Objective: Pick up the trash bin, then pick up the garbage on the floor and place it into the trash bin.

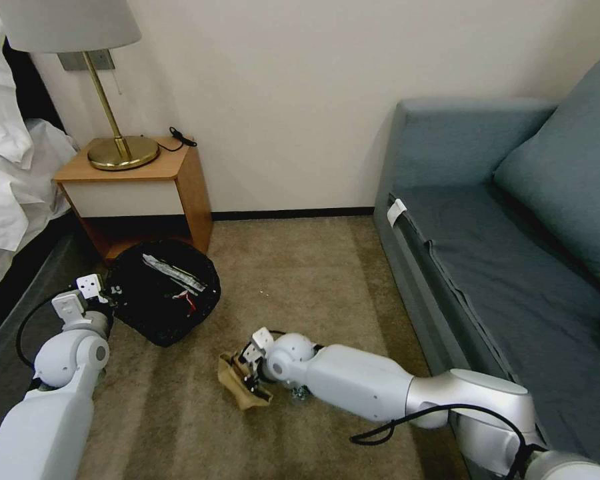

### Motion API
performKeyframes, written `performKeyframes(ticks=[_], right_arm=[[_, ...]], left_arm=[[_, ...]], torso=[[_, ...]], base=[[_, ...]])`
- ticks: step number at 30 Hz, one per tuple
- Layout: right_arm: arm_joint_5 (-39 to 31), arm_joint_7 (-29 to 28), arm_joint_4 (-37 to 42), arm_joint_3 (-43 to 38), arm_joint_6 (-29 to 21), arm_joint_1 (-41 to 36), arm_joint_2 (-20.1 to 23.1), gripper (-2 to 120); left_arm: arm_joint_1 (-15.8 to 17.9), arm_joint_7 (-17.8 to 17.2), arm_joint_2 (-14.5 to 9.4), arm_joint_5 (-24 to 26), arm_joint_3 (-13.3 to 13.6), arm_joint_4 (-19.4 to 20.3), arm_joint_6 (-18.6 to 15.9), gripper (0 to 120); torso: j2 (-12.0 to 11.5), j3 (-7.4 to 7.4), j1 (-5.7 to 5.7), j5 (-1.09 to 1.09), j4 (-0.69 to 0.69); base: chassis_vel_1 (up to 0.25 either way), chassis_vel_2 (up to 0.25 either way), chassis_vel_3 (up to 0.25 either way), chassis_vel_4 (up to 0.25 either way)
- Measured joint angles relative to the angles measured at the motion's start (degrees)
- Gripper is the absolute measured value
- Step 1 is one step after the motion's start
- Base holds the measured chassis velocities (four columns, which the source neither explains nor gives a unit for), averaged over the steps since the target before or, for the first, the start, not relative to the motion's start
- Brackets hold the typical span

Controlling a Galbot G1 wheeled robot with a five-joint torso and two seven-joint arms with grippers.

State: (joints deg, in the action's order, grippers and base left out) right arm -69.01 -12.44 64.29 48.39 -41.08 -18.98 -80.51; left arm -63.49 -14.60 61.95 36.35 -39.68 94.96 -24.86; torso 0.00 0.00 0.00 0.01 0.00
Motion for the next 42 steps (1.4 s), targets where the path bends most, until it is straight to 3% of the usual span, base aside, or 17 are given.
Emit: performKeyframes(ticks=[18,31,35,36,42], right_arm=[[-2.8,-1.5,5.3,-8.9,-0.8,5.7,4.1,0],[-4.3,1.2,8.5,-10.2,-0.9,15.4,6.0,0],[-4.2,2.7,8.7,-10.0,-0.8,18.3,5.3,0],[-4.1,4.3,8.0,-8.9,-0.6,22.6,3.2,0],[-4.4,6.3,6.4,-6.8,-0.1,27.3,-1.8,0]], left_arm=[[0.8,0.0,-0.1,0.0,1.4,-0.8,-0.1,2],[0.7,0.6,0.7,-1.2,2.7,-1.1,-0.1,2],[0.7,0.6,0.8,-1.4,2.9,-1.1,0.1,2],[0.9,0.7,1.2,-1.5,3.3,-1.1,0.1,2],[0.8,0.8,1.7,-2.0,3.9,-0.5,0.0,2]], torso=[[0.0,0.00,0.00,0.00,-0.01],[0.0,0.00,0.00,0.00,-0.01],[0.0,0.00,0.00,0.01,-0.02],[0.0,0.00,0.00,-0.01,-0.01],[0.0,0.00,0.00,-0.03,0.00]], base=[[0.000,0.000,0.000,0.000],[0.000,0.000,0.000,0.000],[0.000,0.000,0.000,0.000],[0.000,0.000,0.000,0.000],[0.000,0.000,0.000,0.000]])
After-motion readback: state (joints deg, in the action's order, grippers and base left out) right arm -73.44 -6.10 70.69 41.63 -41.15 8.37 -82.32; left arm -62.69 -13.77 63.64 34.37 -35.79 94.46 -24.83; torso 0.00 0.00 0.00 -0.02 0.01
